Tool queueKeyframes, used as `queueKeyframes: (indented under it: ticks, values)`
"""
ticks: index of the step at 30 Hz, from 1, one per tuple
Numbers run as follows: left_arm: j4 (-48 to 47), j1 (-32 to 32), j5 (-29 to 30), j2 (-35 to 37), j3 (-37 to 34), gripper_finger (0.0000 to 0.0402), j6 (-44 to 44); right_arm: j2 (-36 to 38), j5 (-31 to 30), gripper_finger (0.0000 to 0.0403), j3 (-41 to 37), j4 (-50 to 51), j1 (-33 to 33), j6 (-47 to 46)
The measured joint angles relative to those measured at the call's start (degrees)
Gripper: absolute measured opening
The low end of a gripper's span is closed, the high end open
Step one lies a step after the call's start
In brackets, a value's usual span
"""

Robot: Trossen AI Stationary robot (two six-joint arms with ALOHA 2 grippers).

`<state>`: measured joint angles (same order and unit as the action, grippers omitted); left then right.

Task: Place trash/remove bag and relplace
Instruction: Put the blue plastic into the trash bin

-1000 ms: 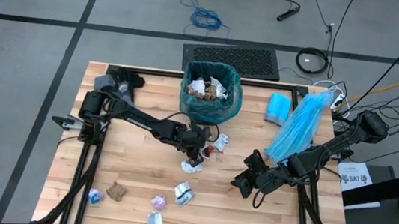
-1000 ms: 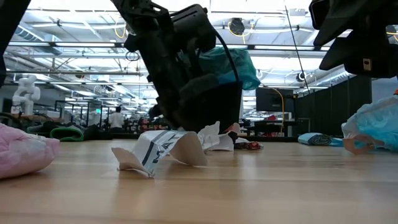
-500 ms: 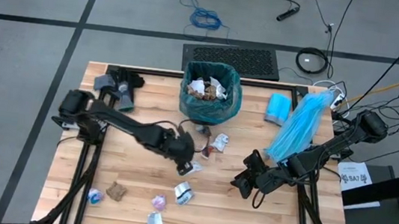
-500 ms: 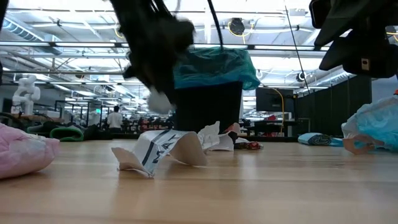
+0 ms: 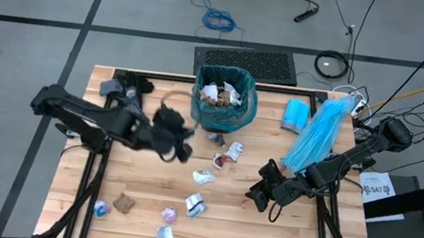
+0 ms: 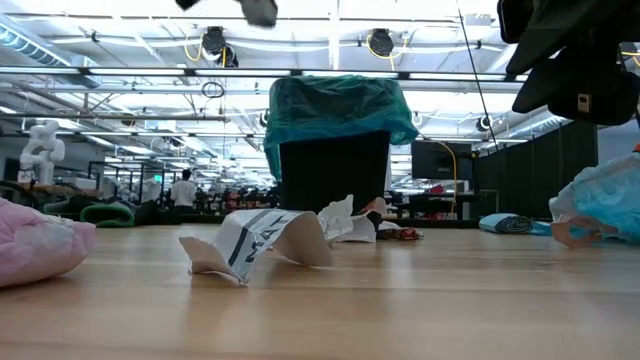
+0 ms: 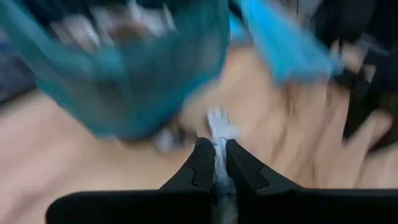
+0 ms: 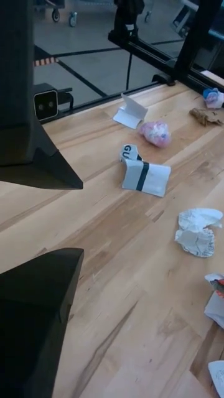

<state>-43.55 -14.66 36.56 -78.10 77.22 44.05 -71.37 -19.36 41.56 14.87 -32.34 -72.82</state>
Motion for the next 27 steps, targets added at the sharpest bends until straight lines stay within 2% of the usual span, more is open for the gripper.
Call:
queueKeyframes:
  ticks: [3,6,8,11,14,16,20,27]
  values:
    - [0.58,3.28,2.33,2.39,2.51,0.0019,-6.49,0.0,-0.01,0.0155,0.0,-0.07,-0.02,-0.26]
    - [1.38,9.1,0.5,3.21,5.66,0.0019,-13.92,0.01,-0.01,0.0155,0.0,-0.07,0.0,-0.65]
    - [2.87,14.28,-3.98,3.09,7.52,0.0019,-18.99,0.01,-0.01,0.0155,0.0,-0.04,0.0,-1.51]
    - [7.79,22.63,-13.95,1.67,8.7,0.0019,-25.29,0.02,-0.44,0.0155,0.0,-0.07,0.0,-1.88]
    - [13.2,29.51,-23.14,-0.77,8.71,0.0018,-28.59,0.01,-2.32,0.0155,0.0,0.0,0.04,-2.89]
    - [16.23,32.87,-27.31,-2.72,8.71,0.0018,-30.03,0.01,-3.56,0.0155,0.0,0.0,0.05,-3.04]
    - [22.48,36.69,-32.73,-6.41,8.71,0.003,-31.3,0.02,-5.98,0.0155,0.0,0.29,0.05,-5.52]
    - [28.39,38.68,-33.63,-12.19,8.71,0.0096,-31.49,0.02,-6.64,0.0155,0.0,0.49,0.44,-8.99]
